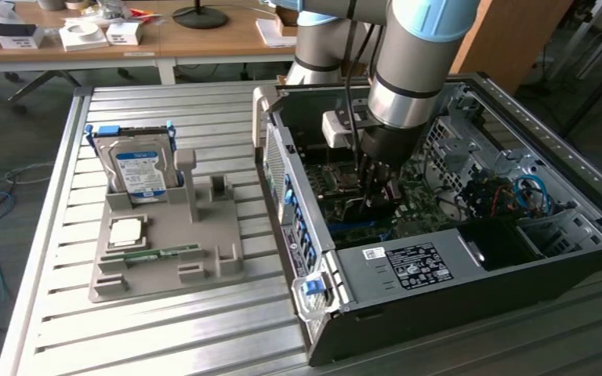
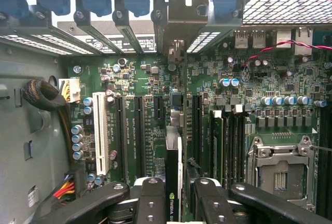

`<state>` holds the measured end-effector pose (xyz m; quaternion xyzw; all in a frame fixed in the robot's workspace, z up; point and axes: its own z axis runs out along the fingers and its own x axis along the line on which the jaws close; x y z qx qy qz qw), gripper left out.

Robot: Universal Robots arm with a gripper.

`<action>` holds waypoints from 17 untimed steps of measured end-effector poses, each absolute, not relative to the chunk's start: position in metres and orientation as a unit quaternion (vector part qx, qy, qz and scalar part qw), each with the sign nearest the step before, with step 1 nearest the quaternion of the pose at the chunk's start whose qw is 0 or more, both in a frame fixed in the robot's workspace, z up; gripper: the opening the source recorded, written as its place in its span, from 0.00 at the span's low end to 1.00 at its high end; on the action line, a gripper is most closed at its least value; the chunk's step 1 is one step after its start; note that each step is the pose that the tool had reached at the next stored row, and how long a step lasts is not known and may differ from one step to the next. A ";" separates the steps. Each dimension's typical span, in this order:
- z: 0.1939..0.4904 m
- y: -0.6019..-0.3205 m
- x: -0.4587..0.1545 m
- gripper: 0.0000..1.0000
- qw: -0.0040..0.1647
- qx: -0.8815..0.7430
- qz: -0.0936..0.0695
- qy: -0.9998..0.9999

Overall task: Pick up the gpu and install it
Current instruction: 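Insert the gpu into the slot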

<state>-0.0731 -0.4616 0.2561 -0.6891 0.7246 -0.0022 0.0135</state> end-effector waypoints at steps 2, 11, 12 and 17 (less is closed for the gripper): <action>0.256 -0.462 -0.073 0.26 0.013 -0.689 -0.002 0.725; 0.256 -0.461 -0.073 0.26 0.015 -0.690 0.000 0.724; 0.256 -0.461 -0.073 0.26 0.016 -0.690 0.000 0.723; 0.256 -0.461 -0.073 0.26 0.016 -0.695 0.000 0.719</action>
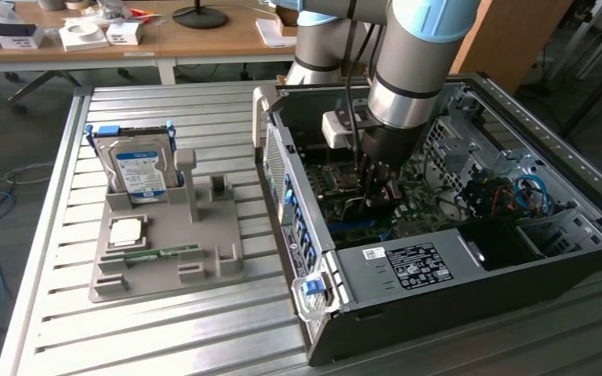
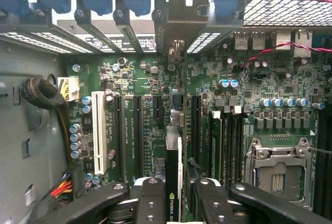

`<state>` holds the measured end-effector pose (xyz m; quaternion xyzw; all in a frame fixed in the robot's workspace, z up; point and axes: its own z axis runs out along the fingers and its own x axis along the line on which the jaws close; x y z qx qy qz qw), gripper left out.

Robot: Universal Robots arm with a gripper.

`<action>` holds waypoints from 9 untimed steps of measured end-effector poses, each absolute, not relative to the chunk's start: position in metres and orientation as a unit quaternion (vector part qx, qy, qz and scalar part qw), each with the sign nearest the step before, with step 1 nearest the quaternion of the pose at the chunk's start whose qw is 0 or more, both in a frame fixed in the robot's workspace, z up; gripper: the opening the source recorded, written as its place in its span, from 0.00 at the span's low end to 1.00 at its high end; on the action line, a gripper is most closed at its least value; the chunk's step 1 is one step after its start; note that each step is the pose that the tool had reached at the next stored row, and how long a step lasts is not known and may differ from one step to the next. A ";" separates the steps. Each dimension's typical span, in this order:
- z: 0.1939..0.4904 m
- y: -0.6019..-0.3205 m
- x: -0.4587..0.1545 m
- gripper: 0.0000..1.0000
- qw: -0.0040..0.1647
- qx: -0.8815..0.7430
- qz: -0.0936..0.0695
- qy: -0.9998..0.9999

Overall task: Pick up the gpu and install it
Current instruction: 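Insert the gpu into the slot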

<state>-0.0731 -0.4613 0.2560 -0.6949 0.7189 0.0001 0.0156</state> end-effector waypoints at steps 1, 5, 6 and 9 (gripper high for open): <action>0.256 -0.461 -0.073 0.26 0.016 -0.695 0.000 0.719; 0.256 -0.461 -0.073 0.26 0.016 -0.695 0.000 0.719; 0.256 -0.461 -0.073 0.26 0.016 -0.695 0.000 0.718; 0.256 -0.461 -0.073 0.26 0.016 -0.697 0.000 0.717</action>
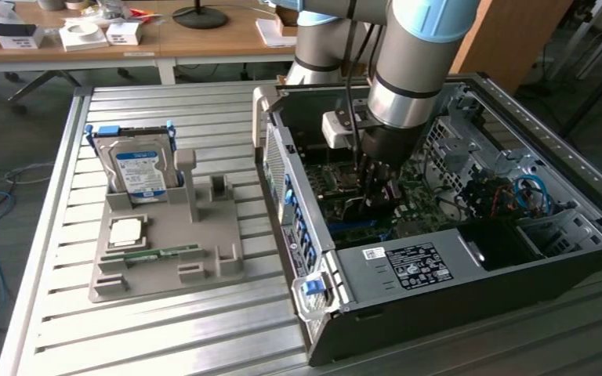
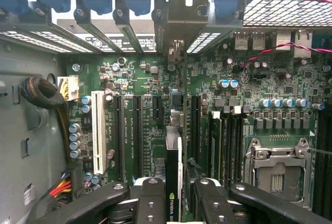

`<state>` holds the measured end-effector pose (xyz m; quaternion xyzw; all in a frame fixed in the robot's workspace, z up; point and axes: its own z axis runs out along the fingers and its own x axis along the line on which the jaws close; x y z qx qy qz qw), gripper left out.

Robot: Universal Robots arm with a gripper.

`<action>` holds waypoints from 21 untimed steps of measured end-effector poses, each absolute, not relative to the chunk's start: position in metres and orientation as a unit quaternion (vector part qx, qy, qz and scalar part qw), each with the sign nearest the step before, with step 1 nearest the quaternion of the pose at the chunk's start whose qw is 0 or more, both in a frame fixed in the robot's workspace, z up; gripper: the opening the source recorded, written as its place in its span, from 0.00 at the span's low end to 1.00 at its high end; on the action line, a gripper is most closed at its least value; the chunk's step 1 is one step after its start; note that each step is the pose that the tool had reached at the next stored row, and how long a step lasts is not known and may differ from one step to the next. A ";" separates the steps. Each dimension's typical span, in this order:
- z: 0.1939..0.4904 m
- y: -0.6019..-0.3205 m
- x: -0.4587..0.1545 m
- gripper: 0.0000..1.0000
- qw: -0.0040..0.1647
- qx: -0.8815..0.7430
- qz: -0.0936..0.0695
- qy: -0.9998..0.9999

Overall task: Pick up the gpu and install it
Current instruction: 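Insert the gpu into the slot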

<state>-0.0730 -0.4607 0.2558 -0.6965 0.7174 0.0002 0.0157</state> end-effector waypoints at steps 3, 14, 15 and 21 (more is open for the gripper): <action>0.256 -0.461 -0.073 0.26 0.016 -0.697 0.000 0.717; 0.254 -0.461 -0.073 0.26 0.016 -0.697 0.000 0.717; 0.254 -0.461 -0.073 0.26 0.016 -0.697 0.000 0.717; 0.254 -0.461 -0.073 0.26 0.016 -0.697 0.000 0.717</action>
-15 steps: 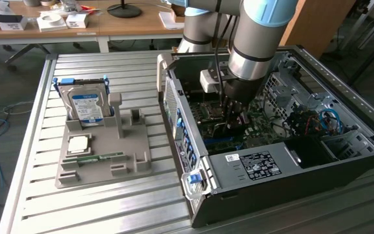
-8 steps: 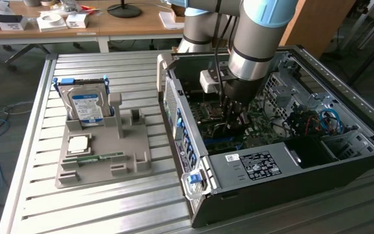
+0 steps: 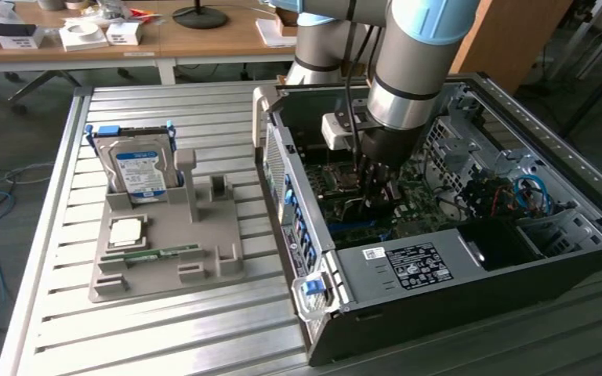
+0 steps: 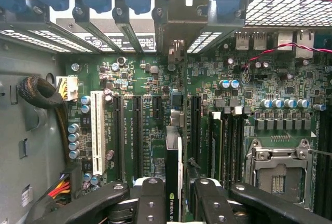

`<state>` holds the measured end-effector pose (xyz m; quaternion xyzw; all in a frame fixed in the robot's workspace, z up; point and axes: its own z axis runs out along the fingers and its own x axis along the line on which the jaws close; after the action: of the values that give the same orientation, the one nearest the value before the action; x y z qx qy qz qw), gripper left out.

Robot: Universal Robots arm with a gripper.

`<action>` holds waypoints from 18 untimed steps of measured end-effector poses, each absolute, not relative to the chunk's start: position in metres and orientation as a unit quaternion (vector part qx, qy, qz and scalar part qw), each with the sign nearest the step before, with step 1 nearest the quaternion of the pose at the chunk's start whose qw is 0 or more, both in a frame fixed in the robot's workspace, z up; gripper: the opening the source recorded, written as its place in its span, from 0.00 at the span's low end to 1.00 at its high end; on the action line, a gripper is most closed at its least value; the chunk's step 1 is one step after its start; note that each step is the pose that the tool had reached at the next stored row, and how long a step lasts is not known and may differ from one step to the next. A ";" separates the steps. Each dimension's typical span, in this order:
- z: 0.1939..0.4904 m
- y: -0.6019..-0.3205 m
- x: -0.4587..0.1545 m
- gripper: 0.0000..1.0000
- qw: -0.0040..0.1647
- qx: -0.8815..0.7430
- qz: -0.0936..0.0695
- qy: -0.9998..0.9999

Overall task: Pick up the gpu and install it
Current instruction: 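Insert the gpu into the slot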

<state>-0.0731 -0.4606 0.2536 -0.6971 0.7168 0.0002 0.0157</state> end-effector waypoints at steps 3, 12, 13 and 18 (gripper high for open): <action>0.254 -0.461 -0.073 0.26 0.016 -0.697 0.000 0.717; 0.254 -0.461 -0.074 0.26 0.016 -0.697 0.000 0.717; 0.254 -0.461 -0.074 0.26 0.016 -0.697 0.000 0.717; 0.254 -0.461 -0.074 0.26 0.016 -0.697 0.000 0.717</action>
<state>-0.0736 -0.4607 0.2536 -0.6972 0.7168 0.0002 0.0157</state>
